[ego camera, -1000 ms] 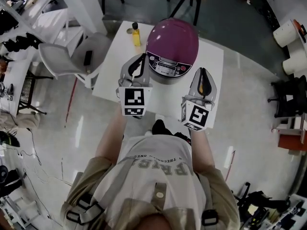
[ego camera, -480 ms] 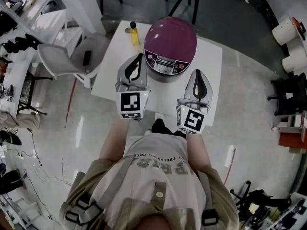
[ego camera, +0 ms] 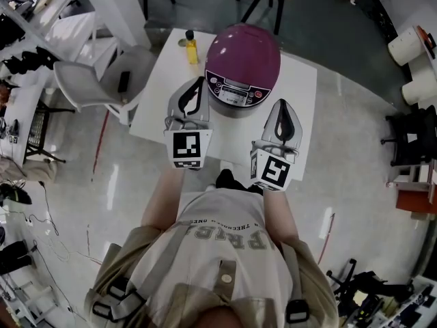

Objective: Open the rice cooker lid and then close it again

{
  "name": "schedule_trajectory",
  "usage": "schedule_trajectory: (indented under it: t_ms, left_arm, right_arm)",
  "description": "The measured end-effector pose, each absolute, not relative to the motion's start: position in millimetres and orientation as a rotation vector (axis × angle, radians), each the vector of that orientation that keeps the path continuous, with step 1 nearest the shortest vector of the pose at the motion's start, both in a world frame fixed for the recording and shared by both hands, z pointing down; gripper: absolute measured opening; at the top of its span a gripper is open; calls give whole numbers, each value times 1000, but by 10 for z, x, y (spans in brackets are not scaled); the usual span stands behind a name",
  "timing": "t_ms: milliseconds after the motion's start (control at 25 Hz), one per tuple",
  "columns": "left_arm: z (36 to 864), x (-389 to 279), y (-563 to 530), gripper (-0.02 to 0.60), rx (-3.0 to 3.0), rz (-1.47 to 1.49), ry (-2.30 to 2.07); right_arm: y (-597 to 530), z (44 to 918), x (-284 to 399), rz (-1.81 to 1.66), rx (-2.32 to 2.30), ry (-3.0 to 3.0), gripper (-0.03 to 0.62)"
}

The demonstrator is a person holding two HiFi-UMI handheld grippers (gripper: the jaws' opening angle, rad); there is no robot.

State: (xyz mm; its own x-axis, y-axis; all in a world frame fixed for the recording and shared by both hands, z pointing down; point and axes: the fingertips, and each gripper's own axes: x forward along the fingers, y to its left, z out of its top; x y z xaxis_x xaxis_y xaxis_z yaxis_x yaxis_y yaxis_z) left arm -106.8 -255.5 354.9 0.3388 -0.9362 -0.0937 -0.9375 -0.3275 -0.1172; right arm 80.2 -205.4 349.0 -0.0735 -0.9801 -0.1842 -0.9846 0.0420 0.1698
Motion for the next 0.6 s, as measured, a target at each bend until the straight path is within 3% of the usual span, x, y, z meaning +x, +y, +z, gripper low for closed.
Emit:
schedule_trajectory:
  t_ms: [600]
  left_arm:
    - [3642, -1077, -2633, 9, -2482, 54, 1728]
  right_arm:
    - [-2093, 3520, 784, 434, -2120, 2276, 1]
